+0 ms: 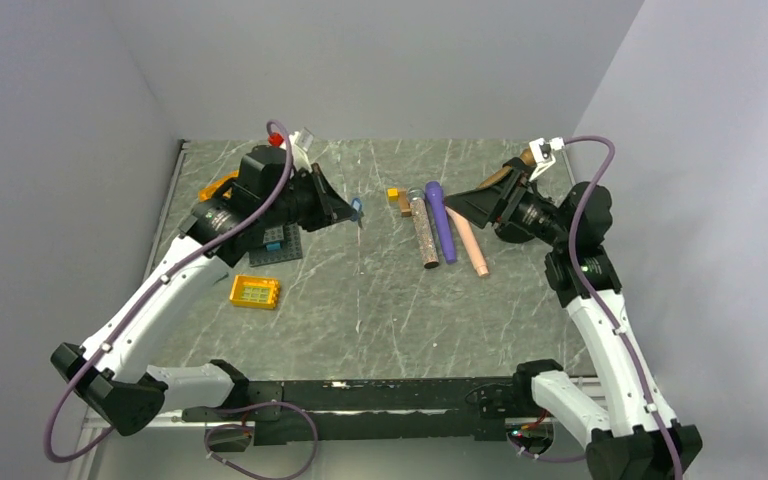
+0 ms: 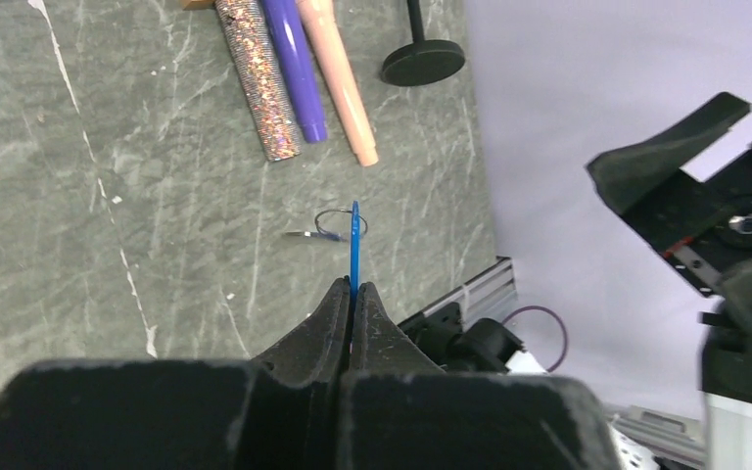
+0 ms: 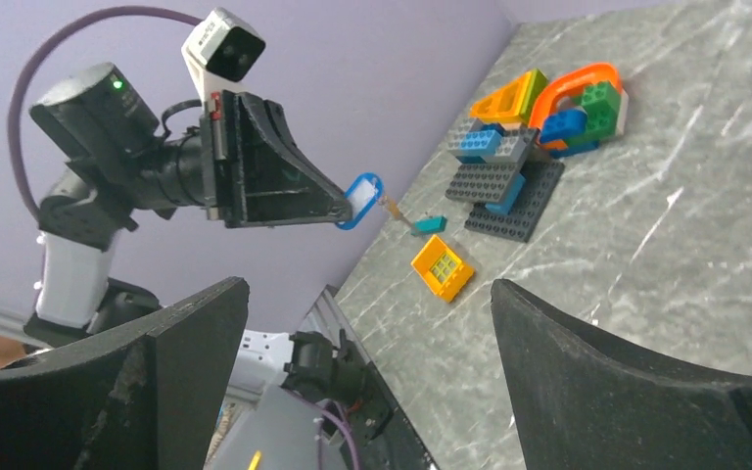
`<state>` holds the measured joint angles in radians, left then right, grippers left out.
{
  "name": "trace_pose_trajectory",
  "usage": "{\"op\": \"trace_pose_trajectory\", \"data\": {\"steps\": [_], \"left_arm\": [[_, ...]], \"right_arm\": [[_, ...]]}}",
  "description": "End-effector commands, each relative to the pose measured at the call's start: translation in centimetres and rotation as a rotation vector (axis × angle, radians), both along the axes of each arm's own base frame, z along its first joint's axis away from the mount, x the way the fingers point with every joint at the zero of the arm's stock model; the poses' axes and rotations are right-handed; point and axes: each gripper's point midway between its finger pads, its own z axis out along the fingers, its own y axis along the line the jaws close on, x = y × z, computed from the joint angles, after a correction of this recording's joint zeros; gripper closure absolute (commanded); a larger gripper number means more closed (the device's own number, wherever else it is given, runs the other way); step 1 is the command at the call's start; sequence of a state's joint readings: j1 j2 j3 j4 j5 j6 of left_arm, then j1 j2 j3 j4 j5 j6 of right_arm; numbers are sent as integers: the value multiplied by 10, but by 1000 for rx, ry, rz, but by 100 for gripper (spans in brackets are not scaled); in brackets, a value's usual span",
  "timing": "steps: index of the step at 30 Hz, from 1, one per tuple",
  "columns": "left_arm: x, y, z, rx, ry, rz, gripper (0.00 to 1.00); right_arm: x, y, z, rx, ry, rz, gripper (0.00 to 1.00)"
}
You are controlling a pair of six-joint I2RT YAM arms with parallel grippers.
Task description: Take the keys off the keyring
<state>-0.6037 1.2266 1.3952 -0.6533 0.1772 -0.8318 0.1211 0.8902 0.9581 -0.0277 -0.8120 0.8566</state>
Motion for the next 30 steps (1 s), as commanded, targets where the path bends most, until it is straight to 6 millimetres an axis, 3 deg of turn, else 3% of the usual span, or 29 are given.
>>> {"op": "trace_pose_trajectory", "data": {"steps": [1, 7, 14, 23, 30], "left_arm": [[-16, 7, 29, -59, 55, 42, 100], [-30, 15, 59, -126, 74, 70, 100], [-46, 24, 88, -186, 64, 83, 100], [-58, 30, 108, -229, 48, 85, 100], [-64, 34, 117, -249, 21, 76, 100]], "right_arm": [[4, 16, 36, 28, -264, 7, 2], [5, 53, 44, 68, -395, 65, 0], [6, 105, 35, -13, -515, 114, 1], [-1, 155, 38, 16, -584, 224, 9], [-3, 179, 42, 31, -603, 291, 10]]}}
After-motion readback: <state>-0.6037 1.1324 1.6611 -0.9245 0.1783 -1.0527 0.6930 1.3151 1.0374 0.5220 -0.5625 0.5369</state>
